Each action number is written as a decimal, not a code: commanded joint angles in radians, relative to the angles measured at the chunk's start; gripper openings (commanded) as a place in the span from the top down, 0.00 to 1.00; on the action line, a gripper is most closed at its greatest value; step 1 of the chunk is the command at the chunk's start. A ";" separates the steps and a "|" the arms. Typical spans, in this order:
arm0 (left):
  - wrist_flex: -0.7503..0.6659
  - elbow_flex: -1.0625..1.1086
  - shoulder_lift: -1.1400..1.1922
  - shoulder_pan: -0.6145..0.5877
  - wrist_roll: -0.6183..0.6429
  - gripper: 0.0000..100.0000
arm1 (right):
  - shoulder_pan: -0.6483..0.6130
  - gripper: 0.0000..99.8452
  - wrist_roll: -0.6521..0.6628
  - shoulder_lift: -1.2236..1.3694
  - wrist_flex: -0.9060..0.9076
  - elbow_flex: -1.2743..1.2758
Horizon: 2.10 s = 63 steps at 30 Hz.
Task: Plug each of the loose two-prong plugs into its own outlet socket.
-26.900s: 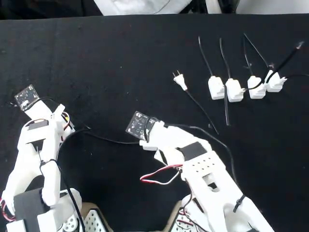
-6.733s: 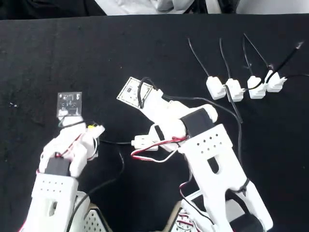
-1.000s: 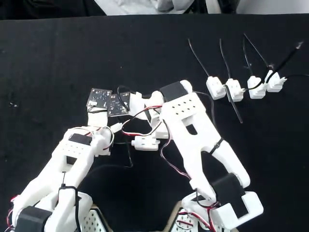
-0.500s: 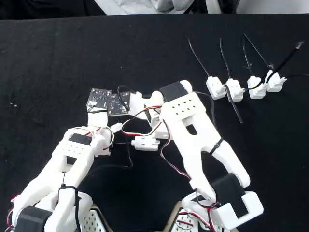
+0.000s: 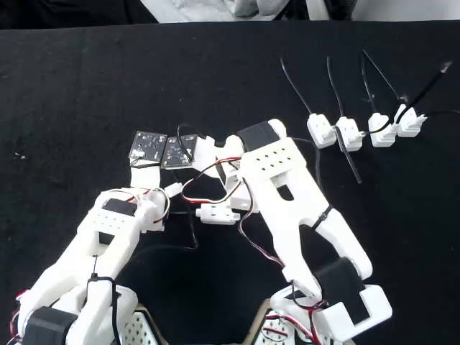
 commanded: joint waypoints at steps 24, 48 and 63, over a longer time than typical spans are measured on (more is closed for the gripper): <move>-0.012 -0.012 -0.011 0.005 -0.008 0.95 | -0.002 0.99 -0.008 -0.010 -0.021 -0.013; -0.011 -0.012 -0.011 0.005 -0.008 0.95 | 0.000 0.99 -0.008 -0.008 -0.061 0.039; -0.011 -0.012 -0.011 0.005 -0.008 0.95 | -0.060 0.99 -0.011 -0.008 -0.130 0.042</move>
